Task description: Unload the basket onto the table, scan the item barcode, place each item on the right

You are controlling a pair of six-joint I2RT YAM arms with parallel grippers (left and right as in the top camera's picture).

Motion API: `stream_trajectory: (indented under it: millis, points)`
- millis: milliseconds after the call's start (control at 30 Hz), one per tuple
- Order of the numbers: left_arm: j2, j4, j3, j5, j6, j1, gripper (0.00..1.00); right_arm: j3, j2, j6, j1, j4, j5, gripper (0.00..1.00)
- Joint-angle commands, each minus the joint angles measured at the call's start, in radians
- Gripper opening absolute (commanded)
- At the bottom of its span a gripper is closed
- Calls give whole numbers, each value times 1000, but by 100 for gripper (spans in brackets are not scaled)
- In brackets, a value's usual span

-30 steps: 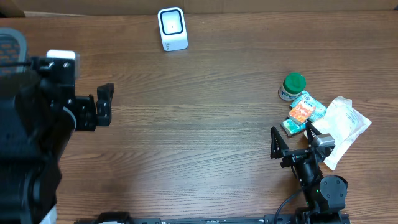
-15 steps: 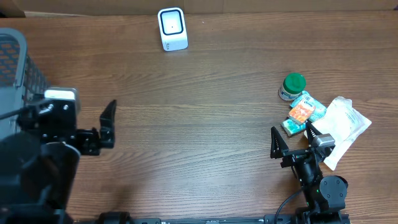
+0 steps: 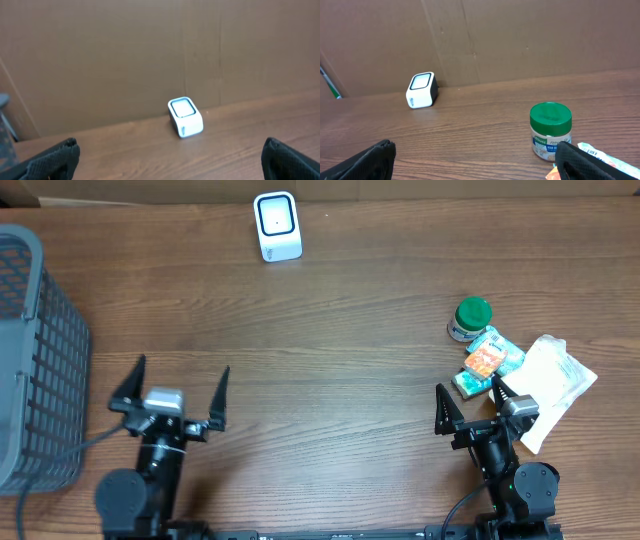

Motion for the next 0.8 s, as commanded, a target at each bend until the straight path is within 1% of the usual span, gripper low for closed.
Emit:
stream_trajectory:
  millis: [0,100,300,433,533,600,767]
  points:
    - [-92,74,-156,14,5,-5,100,-11,-10,2,5,3,6,100]
    - [-150,132,-256,15,34,-5,100,-11,-10,2,5,3,6,100]
    - [-246,143,-361,15,103,-5,99,-11,-10,2,5,4,6,100]
    - [-243,82,-364,15,121,0,99,-11,-10,2,5,4,6,100]
    - [-243,-7,-364,5,122,1,99,-11,-10,2,5,3,6,100]
    - [-243,0,-364,-1,71,1,100,-11,-10,2,5,3,6,100]
    - [-243,1,-364,0,71,2,99,-11,-10,2,5,4,6,100]
